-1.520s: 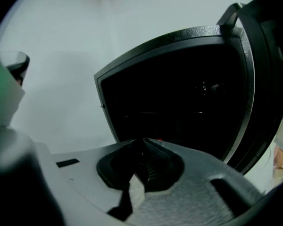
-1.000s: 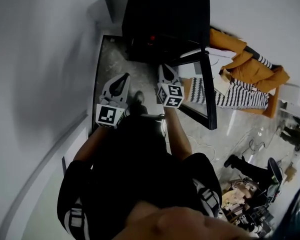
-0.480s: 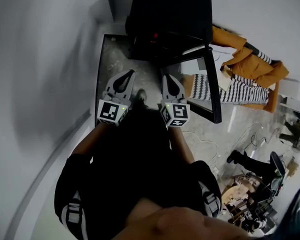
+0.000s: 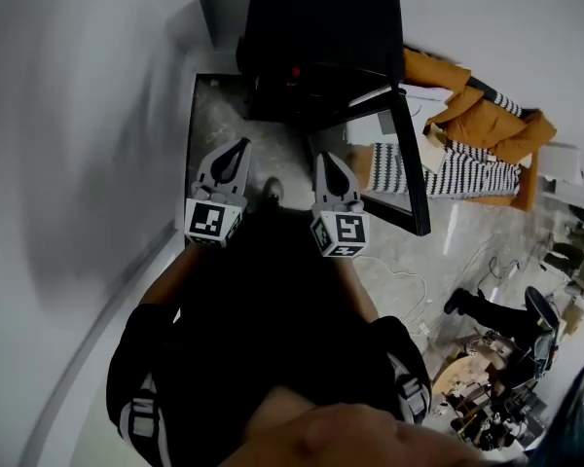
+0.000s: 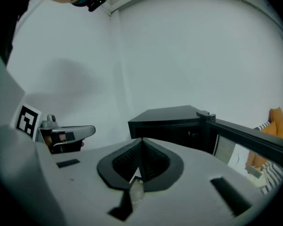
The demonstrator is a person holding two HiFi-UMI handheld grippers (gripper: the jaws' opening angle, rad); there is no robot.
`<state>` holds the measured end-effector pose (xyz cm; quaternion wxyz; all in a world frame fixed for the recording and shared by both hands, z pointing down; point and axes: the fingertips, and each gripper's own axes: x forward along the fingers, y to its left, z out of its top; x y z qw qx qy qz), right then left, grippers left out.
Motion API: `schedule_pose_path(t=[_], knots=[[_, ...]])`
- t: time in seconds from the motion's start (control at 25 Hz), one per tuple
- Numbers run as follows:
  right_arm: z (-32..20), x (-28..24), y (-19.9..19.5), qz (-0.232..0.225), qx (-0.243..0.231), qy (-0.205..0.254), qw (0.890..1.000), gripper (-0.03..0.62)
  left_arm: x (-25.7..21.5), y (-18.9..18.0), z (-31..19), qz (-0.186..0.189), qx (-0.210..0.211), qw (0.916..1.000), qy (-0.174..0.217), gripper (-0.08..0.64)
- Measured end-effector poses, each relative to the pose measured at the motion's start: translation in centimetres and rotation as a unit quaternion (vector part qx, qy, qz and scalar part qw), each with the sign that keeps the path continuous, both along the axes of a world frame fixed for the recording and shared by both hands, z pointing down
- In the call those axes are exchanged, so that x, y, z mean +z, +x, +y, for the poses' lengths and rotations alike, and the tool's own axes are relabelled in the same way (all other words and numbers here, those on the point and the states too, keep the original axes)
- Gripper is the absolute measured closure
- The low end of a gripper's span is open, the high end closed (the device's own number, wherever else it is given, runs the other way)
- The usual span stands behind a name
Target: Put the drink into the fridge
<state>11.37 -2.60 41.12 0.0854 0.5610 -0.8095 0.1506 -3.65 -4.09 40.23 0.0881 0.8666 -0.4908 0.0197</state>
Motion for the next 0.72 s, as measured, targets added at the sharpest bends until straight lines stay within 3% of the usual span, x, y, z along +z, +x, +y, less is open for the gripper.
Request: schedule_pose_path(t=[0.2, 0.72], knots=[[0.2, 0.5, -0.1, 0.003, 0.000, -0.009, 1.000, 0.591, -0.3, 0.0, 0.1, 0.010, 0.007, 0.9998, -0.015, 0.554], [1.0, 1.3, -1.1, -0.004, -0.014, -0.021, 1.000, 0.591, -0.3, -0.5, 0.6, 0.008, 0.005, 0.9999, -0.007, 0.554]])
